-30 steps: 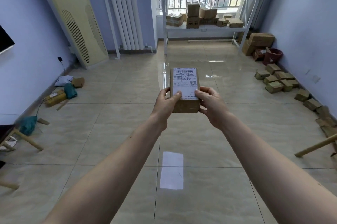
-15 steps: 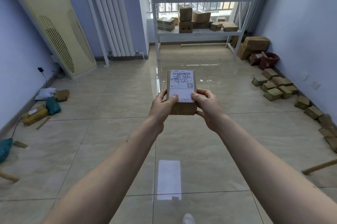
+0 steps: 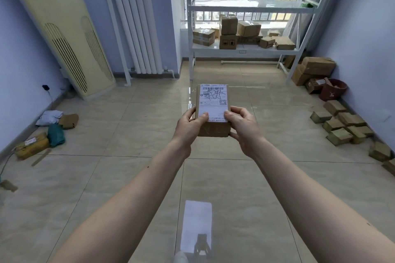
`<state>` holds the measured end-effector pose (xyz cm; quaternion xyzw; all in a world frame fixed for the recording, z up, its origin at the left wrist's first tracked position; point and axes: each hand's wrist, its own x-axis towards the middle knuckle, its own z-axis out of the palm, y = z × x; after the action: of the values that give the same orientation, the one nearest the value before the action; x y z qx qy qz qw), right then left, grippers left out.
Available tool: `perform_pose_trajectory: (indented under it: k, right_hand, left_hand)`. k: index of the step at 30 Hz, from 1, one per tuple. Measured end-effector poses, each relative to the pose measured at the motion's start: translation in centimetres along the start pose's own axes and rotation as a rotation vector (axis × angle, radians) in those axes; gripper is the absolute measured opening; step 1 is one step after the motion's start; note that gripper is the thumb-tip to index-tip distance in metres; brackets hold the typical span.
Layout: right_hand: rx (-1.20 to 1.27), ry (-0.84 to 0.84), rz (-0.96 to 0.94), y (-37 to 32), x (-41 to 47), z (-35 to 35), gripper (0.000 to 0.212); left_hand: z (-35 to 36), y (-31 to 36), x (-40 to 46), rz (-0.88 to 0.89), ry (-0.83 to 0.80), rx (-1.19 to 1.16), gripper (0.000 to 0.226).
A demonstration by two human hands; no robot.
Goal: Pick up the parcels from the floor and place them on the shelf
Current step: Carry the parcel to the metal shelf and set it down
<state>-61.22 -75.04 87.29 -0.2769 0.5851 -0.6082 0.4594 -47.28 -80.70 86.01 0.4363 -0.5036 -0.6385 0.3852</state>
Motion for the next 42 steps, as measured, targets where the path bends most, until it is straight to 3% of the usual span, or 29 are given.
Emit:
perform_pose_trajectory:
  k: [4, 12, 20, 37, 42]
  right_hand:
    - [0.008, 0.013, -0.025, -1.2, 6.0, 1.8, 0.039]
    - [0.027, 0.071, -0.044, -3.9, 17.4, 5.0, 0.039]
    - [0.014, 0.106, -0.040, -5.6, 29.4, 5.8, 0.040]
    - [-0.009, 0.028, -0.047, -12.2, 56.4, 5.0, 0.041]
    - [0.013, 0.033, -0.062, -13.6, 64.7, 6.4, 0.043]
  left_hand:
    - [-0.8, 1.4, 6.5, 0.021, -0.026, 0.001, 0.031]
    - [-2.1, 4.9, 19.3, 0.023, -0.092, 0.042, 0.056]
    - [-1.1, 6.3, 31.5, 0.002, -0.113, 0.033, 0.049]
    - [4.3, 10.7, 57.7, 0.031, -0.048, 0.035, 0.065]
    - [4.3, 12.0, 66.2, 0.041, -0.044, 0.007, 0.052]
